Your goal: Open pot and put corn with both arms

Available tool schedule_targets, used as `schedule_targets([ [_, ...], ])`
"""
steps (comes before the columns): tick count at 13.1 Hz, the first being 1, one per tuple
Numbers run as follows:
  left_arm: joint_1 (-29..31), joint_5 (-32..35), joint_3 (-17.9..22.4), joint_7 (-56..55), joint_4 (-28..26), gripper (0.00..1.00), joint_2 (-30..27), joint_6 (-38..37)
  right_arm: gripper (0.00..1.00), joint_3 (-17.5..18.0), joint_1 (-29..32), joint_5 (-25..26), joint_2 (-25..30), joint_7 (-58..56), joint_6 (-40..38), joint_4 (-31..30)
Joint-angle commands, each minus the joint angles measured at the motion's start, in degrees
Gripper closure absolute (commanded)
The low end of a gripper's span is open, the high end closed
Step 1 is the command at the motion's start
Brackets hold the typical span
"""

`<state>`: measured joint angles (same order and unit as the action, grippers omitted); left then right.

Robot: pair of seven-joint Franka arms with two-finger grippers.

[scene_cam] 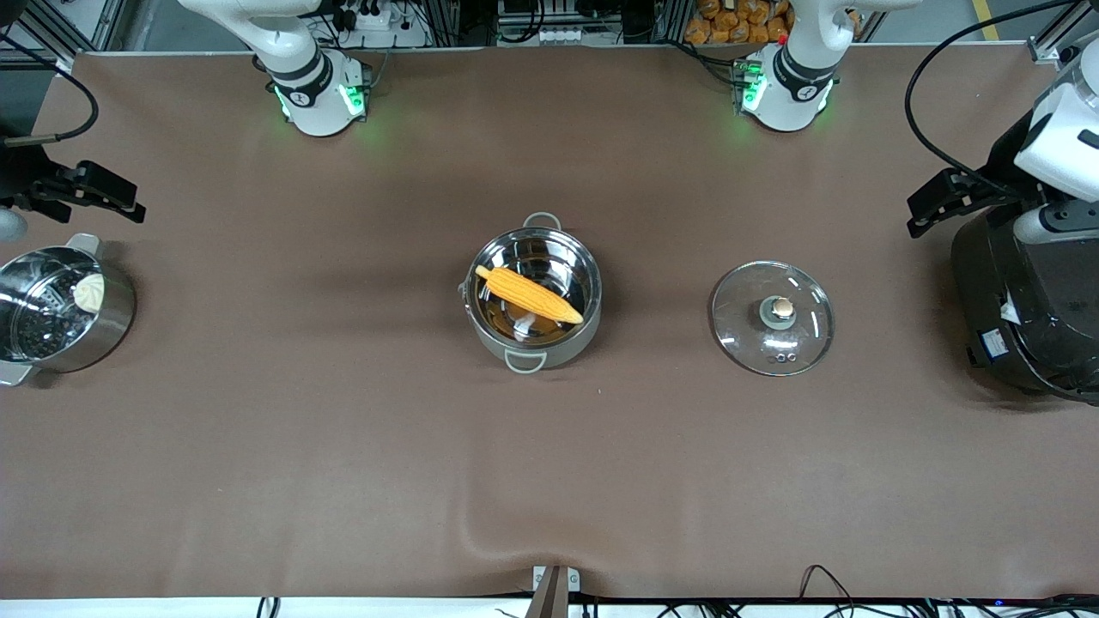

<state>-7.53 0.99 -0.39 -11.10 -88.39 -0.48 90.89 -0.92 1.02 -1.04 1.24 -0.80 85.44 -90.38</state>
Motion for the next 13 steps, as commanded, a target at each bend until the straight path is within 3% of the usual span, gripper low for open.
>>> schedule_targets([
  [1,3.0,0.2,-2.3,3.8,-1.7,0.00,-2.6,-1.5,0.00,-1.0,-0.8,-0.6,1.5,-0.9,0.2,-1.4],
  [13,3.1,0.6,-1.7,4.2,-1.1,0.00,-1.1,-4.0,0.00,-0.8,-1.2,-0.7,2.0,2.3,0.1,-3.0],
])
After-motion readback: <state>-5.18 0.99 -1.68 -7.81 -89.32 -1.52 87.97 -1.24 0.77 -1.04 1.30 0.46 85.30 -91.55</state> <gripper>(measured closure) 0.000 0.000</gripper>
